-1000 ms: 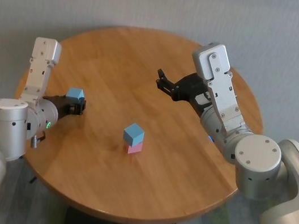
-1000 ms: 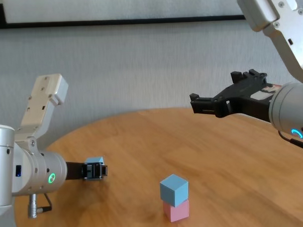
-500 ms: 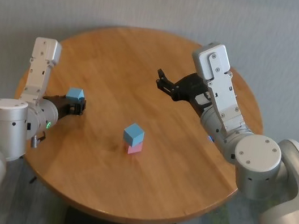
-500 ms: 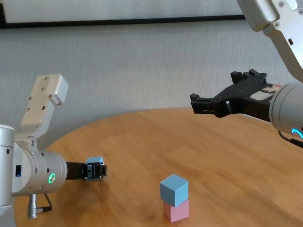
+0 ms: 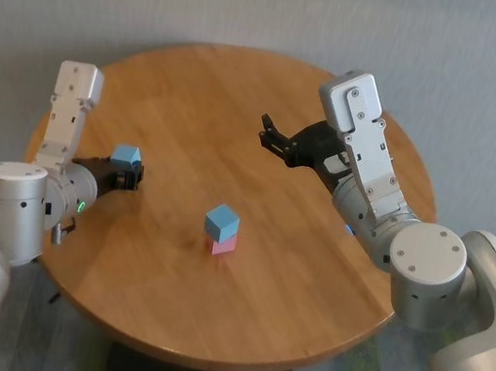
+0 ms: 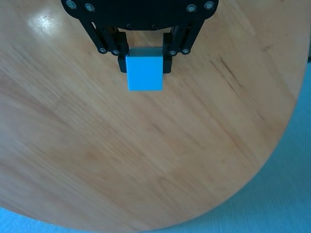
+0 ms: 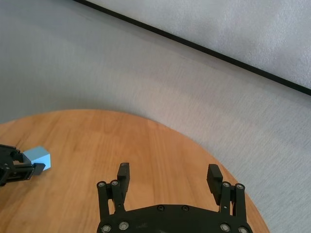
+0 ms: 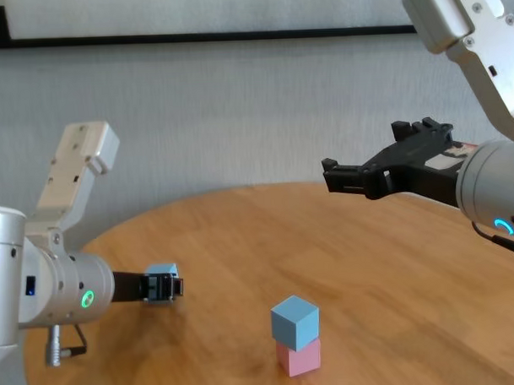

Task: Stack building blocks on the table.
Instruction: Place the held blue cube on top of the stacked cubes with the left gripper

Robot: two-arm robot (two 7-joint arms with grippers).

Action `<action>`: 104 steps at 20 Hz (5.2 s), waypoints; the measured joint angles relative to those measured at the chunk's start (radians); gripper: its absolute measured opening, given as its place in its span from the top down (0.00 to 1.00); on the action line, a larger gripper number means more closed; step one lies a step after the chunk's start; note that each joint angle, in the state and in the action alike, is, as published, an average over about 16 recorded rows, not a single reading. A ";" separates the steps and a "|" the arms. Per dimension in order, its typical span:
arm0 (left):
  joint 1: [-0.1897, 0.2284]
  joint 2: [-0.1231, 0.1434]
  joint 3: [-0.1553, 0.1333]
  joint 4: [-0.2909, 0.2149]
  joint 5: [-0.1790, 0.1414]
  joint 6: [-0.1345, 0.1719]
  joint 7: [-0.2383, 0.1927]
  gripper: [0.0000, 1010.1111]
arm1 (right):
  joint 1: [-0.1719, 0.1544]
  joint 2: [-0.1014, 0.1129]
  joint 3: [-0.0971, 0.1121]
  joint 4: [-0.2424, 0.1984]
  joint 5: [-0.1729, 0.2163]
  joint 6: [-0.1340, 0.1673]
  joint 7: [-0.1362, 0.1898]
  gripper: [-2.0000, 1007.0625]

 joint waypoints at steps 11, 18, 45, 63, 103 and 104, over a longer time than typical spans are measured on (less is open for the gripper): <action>0.046 0.034 0.055 -0.137 0.070 0.065 -0.028 0.60 | 0.000 0.000 0.000 0.000 0.000 0.000 0.000 0.00; 0.078 0.081 0.096 -0.238 0.116 0.087 -0.082 0.60 | 0.000 0.000 0.000 0.000 0.000 0.000 0.000 0.00; 0.066 0.253 0.210 -0.369 0.036 0.062 -0.415 0.60 | 0.000 0.000 0.000 0.000 0.000 0.000 0.000 0.00; 0.001 0.262 0.313 -0.356 0.035 0.109 -0.426 0.60 | 0.000 0.000 0.000 0.000 0.000 0.000 0.000 0.00; -0.025 0.282 0.385 -0.341 -0.021 0.108 -0.421 0.60 | 0.000 0.000 0.000 0.000 0.000 0.000 0.000 0.00; -0.026 0.282 0.386 -0.340 -0.020 0.108 -0.421 0.60 | 0.000 0.000 0.000 0.000 0.000 0.000 0.000 0.00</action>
